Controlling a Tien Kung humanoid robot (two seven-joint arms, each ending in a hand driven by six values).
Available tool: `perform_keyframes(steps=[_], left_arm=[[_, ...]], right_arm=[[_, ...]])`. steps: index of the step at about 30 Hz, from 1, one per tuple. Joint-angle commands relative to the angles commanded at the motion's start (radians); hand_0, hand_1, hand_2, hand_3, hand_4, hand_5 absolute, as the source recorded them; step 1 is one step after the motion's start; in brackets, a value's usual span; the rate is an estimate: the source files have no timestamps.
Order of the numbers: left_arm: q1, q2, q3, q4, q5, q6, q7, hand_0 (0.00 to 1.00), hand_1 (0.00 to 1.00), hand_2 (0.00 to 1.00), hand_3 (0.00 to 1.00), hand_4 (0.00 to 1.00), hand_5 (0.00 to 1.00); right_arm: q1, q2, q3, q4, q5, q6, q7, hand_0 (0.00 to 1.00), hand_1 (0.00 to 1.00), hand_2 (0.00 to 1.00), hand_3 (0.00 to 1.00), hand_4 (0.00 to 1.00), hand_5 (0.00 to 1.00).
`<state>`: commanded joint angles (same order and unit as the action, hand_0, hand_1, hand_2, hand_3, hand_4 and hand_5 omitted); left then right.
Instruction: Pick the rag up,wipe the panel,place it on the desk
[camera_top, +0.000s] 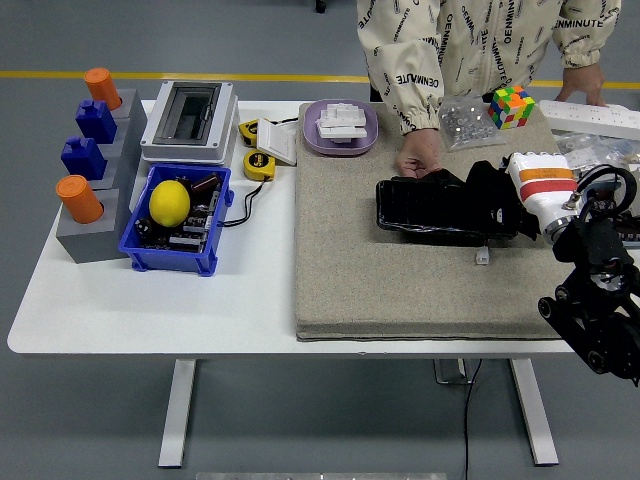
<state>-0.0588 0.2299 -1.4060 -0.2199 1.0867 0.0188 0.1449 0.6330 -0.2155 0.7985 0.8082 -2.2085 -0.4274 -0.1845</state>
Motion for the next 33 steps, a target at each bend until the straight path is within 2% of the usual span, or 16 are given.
perform_keyframes(steps=[17, 33], left_arm=[[-0.003, 0.002, 0.006, -0.001, -0.001, -0.001, 0.000, 0.606, 0.642, 0.658, 0.560, 0.627, 0.445], [-0.007, 0.004, 0.009, -0.001, -0.002, -0.001, 0.001, 0.604, 0.642, 0.656, 0.559, 0.627, 0.445]], right_arm=[[0.057, 0.130, -0.098, 0.019, 0.015, -0.002, -0.006, 0.268, 0.355, 0.408, 0.415, 0.945, 0.002], [0.116, 0.215, -0.242, 0.051, 0.032, 0.003, -0.011, 0.270, 0.355, 0.408, 0.415, 0.945, 0.002]])
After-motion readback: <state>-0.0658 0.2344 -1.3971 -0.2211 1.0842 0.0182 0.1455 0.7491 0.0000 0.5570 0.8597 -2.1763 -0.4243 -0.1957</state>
